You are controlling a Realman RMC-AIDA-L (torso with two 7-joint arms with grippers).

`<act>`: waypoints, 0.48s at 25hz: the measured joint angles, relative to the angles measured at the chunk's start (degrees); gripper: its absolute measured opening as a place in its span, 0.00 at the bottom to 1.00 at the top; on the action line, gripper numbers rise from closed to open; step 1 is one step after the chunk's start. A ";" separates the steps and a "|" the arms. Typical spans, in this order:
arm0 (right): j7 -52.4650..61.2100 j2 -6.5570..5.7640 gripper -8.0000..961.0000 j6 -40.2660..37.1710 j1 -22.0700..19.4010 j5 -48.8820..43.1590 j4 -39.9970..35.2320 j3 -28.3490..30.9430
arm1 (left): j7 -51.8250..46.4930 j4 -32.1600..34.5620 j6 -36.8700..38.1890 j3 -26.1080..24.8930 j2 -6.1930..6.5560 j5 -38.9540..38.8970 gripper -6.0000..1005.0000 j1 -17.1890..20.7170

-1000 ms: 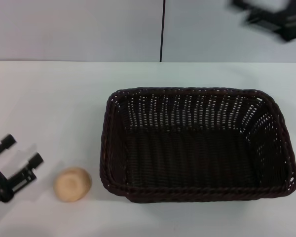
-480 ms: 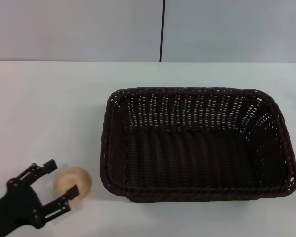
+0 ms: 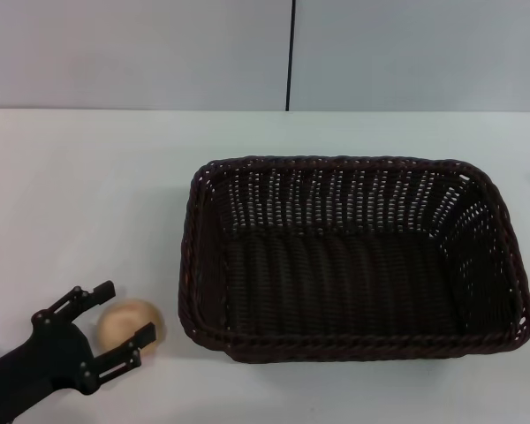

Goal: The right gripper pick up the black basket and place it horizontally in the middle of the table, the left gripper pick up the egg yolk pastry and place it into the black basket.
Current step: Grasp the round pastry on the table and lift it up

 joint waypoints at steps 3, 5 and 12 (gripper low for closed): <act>0.00 0.00 0.82 -0.04 0.47 0.01 1.95 1.03 | -0.05 0.28 -1.99 0.00 0.16 0.01 0.84 0.24; 0.00 0.00 0.82 -0.08 0.63 0.02 2.54 1.35 | -0.02 0.46 -2.19 -0.08 0.20 0.02 0.83 0.42; -0.02 -0.11 0.83 -0.14 0.81 0.08 4.96 2.68 | 0.08 2.71 -1.43 -0.46 0.42 -0.23 0.70 1.96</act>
